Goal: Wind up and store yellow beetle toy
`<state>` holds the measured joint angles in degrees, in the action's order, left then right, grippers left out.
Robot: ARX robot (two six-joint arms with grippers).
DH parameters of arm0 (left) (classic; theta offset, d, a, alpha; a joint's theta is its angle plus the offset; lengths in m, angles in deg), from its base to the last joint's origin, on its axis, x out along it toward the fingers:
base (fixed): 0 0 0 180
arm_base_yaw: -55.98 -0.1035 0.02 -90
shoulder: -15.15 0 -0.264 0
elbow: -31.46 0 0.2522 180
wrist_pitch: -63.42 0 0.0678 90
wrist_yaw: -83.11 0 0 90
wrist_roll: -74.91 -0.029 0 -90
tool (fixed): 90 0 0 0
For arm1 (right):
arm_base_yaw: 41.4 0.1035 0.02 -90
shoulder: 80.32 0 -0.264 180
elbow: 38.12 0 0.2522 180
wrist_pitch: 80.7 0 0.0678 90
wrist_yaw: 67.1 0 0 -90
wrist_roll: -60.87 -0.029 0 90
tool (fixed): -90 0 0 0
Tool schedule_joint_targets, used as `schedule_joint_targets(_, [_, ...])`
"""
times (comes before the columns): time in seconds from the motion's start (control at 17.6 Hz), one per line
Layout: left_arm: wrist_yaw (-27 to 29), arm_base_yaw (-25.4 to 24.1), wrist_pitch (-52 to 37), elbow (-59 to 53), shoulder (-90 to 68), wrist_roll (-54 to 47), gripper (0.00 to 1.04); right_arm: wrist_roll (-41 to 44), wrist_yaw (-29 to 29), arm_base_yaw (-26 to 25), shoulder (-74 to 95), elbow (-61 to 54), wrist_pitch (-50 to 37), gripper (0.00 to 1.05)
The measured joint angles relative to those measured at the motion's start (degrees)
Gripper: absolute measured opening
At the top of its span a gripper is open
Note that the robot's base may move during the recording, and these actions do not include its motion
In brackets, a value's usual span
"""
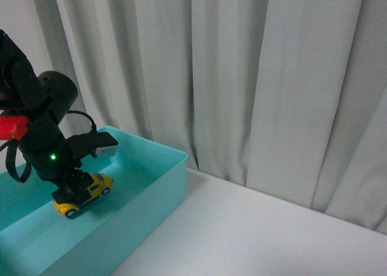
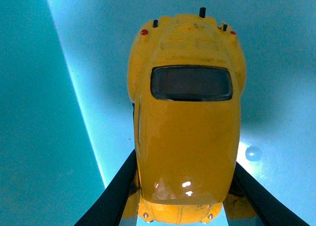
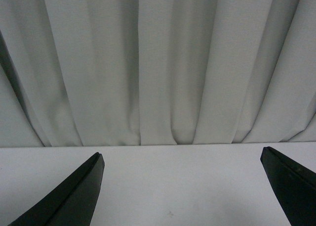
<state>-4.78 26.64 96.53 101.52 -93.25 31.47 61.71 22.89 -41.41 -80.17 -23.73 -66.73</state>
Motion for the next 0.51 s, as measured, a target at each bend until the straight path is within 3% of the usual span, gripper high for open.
schedule_joint_targets(0.06, [0.04, 0.13, -0.13, -0.44, -0.24, 0.11, 0.39, 0.0, 0.0, 0.0, 0.0, 0.0, 0.0, 0.98])
schedule_joint_targets(0.11, [0.09, 0.13, -0.48, -0.46, -0.68, 0.42, 0.46, 0.0, 0.0, 0.0, 0.0, 0.0, 0.0, 0.98])
schedule_joint_targets(0.4, [-1.16, -0.5, 0.59, 0.07, -0.7, 1.01, 0.99, 0.0, 0.0, 0.0, 0.0, 0.0, 0.0, 0.98])
schedule_joint_targets(0.51, [-3.54, -0.39, 0.96, 0.09, 0.81, 0.94, 0.98, 0.0, 0.0, 0.0, 0.0, 0.0, 0.0, 0.98])
